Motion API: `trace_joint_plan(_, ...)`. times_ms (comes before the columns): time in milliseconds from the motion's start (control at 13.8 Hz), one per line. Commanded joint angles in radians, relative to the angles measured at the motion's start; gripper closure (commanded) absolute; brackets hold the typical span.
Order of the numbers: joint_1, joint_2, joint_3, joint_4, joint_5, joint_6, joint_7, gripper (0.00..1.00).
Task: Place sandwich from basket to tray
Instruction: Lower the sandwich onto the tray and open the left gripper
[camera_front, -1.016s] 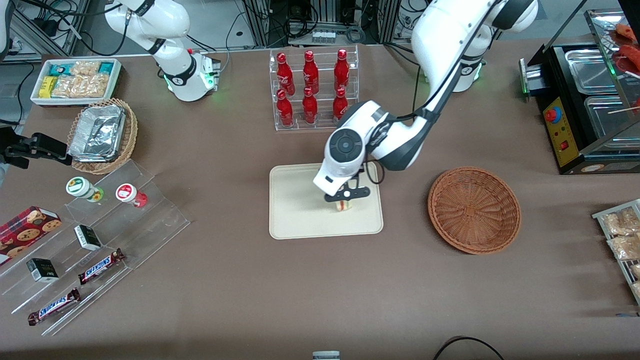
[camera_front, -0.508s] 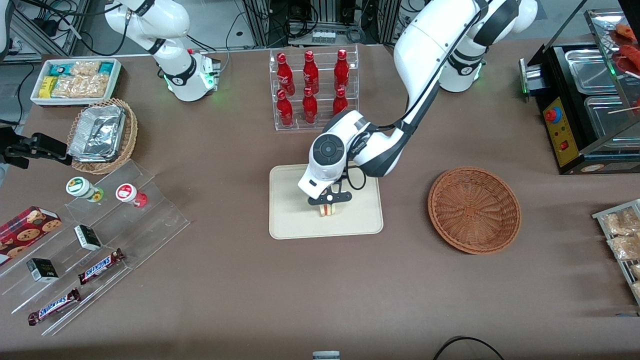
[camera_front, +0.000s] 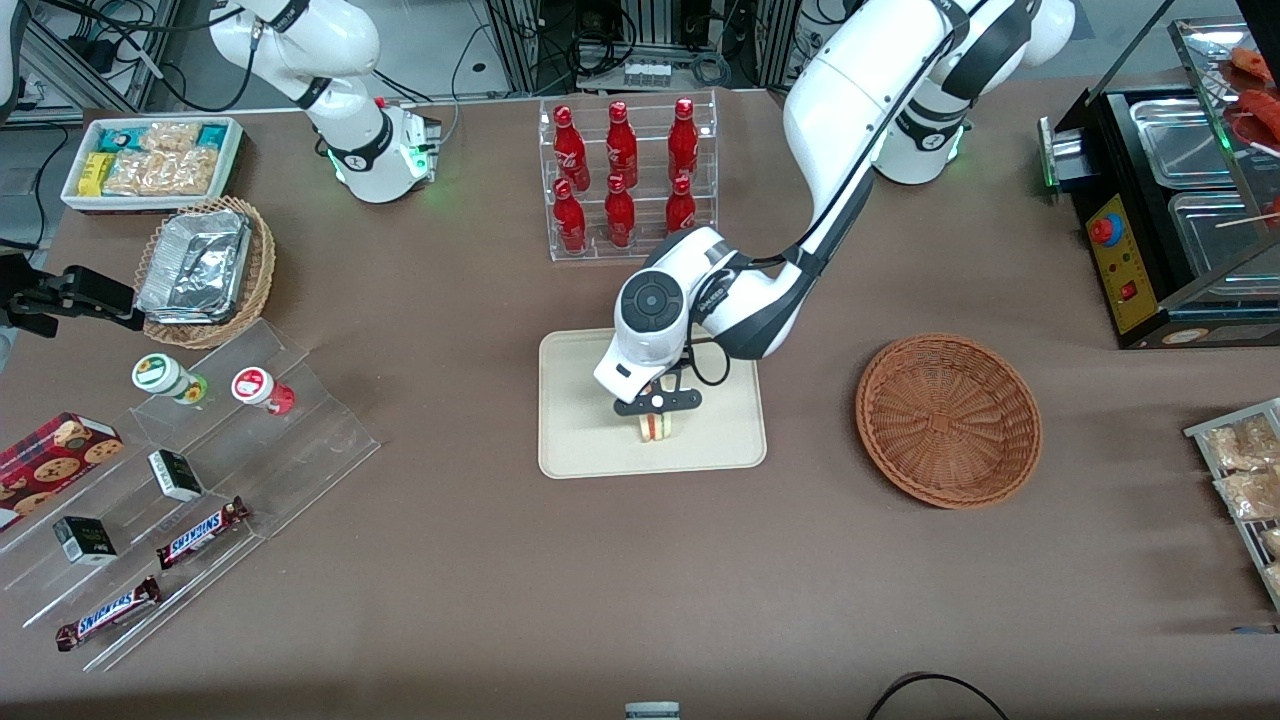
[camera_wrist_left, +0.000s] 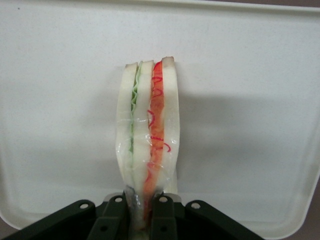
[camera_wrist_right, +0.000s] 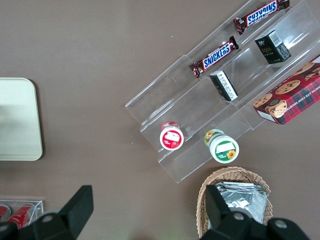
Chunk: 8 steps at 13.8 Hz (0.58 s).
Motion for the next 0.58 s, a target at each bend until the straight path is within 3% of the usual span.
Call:
trace_joint_plan(0, -0.02, 0.025, 0.014, 0.035, 0.024, -0.005, -0.03, 1.0)
trace_joint_plan(145, -0.02, 0.031, 0.014, 0.038, 0.024, -0.003, -0.047, 1.0)
trace_joint_plan(218, -0.02, 0.04, 0.014, 0.052, 0.023, -0.005, -0.056, 0.63)
trace_joint_plan(290, -0.02, 0.046, 0.014, 0.061, 0.024, -0.007, -0.059, 0.01)
trace_joint_plan(508, -0.02, 0.034, 0.014, 0.064, 0.023, -0.016, -0.071, 0.0)
